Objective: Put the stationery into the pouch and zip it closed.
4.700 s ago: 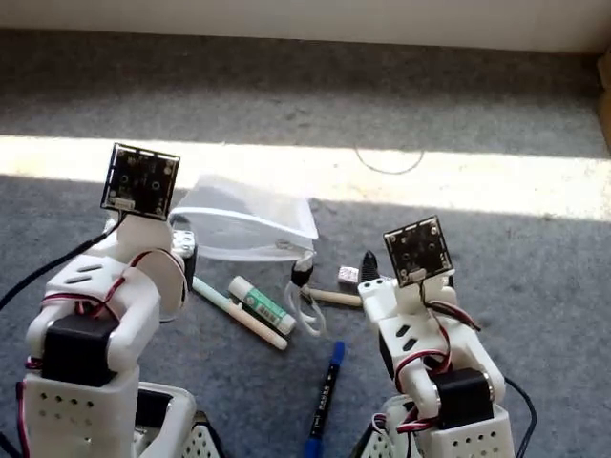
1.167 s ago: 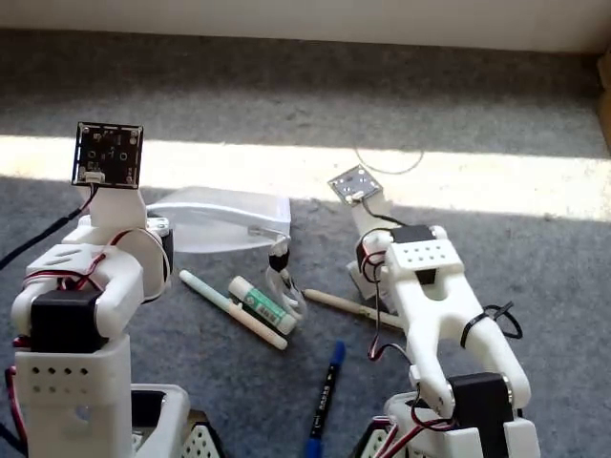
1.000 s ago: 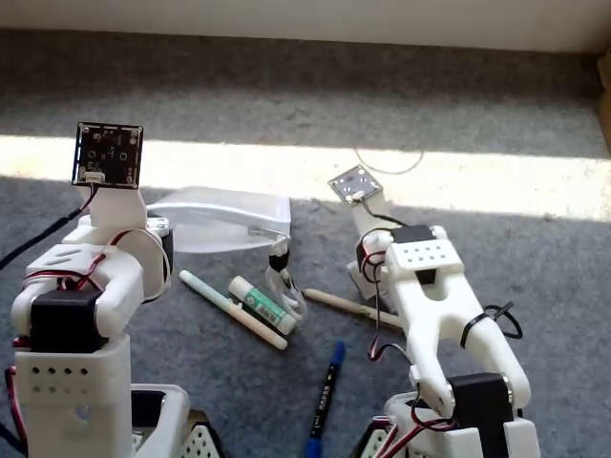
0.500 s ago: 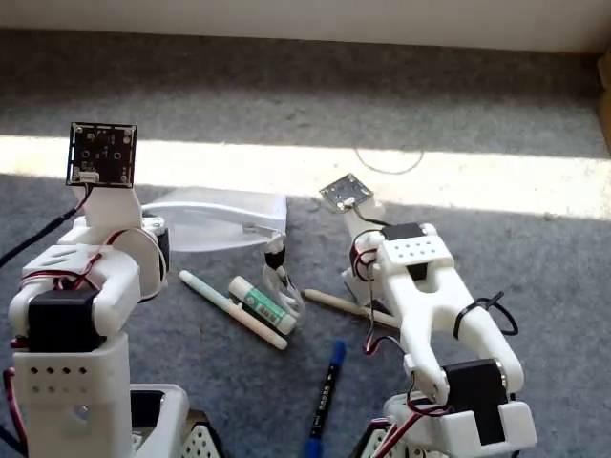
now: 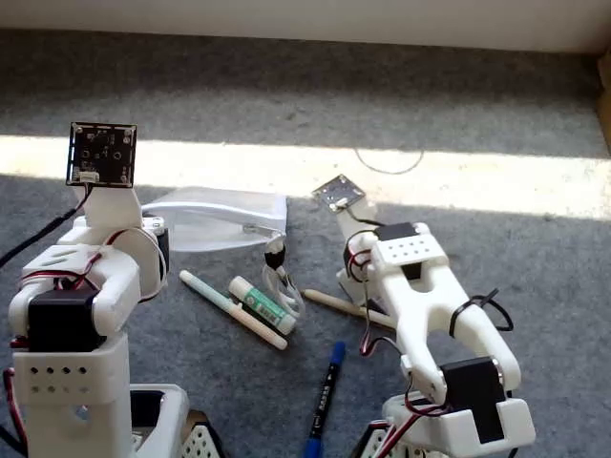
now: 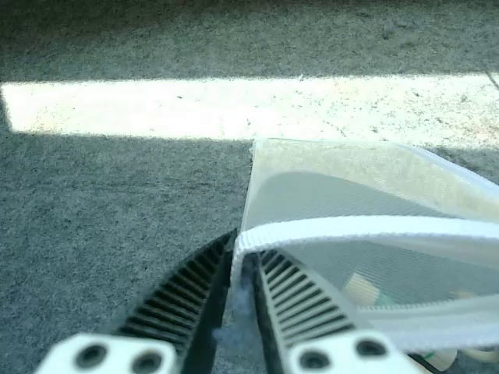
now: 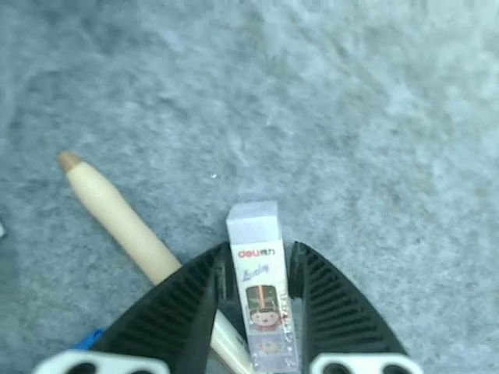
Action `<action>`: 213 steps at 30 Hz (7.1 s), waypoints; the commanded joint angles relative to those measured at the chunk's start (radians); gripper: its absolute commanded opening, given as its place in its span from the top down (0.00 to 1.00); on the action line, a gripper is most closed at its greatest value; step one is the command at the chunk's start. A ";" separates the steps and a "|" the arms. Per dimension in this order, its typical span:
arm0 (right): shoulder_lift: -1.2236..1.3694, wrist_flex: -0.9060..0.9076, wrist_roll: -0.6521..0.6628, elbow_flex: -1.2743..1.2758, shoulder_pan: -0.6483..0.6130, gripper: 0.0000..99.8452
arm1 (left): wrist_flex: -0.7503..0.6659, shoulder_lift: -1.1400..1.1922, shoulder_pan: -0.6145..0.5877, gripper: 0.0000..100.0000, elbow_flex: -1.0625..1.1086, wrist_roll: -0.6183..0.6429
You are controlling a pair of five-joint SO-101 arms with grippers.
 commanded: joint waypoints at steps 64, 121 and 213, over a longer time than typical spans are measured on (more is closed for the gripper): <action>-0.013 -0.111 -0.081 -0.039 0.044 0.99 | 0.331 0.674 0.093 0.99 -0.762 0.112; -1.158 -0.051 -0.347 0.085 -0.213 0.99 | 0.095 0.495 0.110 0.99 -0.464 0.190; -0.694 -1.342 -0.347 0.337 -0.446 0.90 | 0.095 0.493 0.108 0.99 -0.463 0.184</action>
